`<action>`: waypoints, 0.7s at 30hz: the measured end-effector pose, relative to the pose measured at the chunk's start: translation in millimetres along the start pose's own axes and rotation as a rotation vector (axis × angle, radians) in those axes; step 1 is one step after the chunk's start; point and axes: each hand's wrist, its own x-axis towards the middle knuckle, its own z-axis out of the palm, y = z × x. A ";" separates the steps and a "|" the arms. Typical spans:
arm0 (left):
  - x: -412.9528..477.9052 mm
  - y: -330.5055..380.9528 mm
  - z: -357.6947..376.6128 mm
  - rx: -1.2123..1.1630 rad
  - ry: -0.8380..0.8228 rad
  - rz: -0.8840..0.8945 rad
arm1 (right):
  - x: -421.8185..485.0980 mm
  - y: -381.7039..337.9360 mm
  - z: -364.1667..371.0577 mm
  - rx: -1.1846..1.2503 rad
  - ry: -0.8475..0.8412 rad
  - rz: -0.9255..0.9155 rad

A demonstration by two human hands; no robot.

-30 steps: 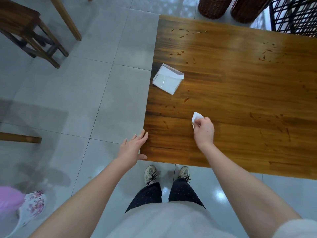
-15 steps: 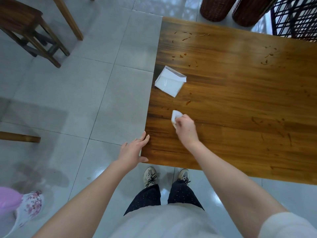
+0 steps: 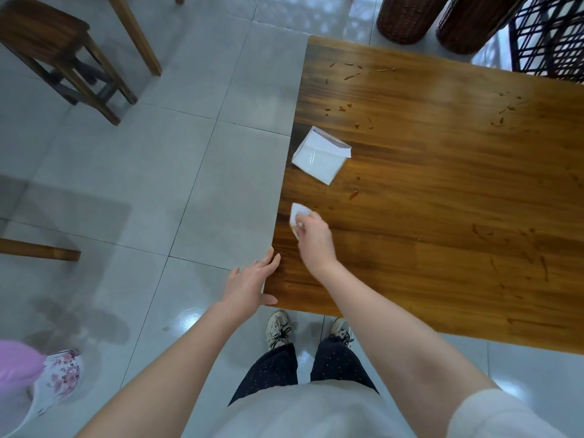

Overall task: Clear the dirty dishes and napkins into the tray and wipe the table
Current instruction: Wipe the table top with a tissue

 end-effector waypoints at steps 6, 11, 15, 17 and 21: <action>2.4 -1.6 2.0 0.003 -0.003 -0.004 | 24.2 15.3 -15.8 -0.032 0.007 0.010; 2.3 -1.8 0.8 -0.021 -0.009 -0.007 | 54.3 45.4 -49.2 0.004 0.205 0.269; 3.0 -0.1 -2.0 -0.010 -0.018 -0.005 | 50.8 31.5 -38.7 -0.048 0.144 0.220; 3.0 0.6 -2.7 -0.006 -0.017 -0.005 | 46.8 21.3 -28.9 -0.057 0.121 0.191; 3.1 0.4 -2.5 0.009 -0.015 -0.001 | 35.9 7.3 -6.8 -0.090 0.006 0.086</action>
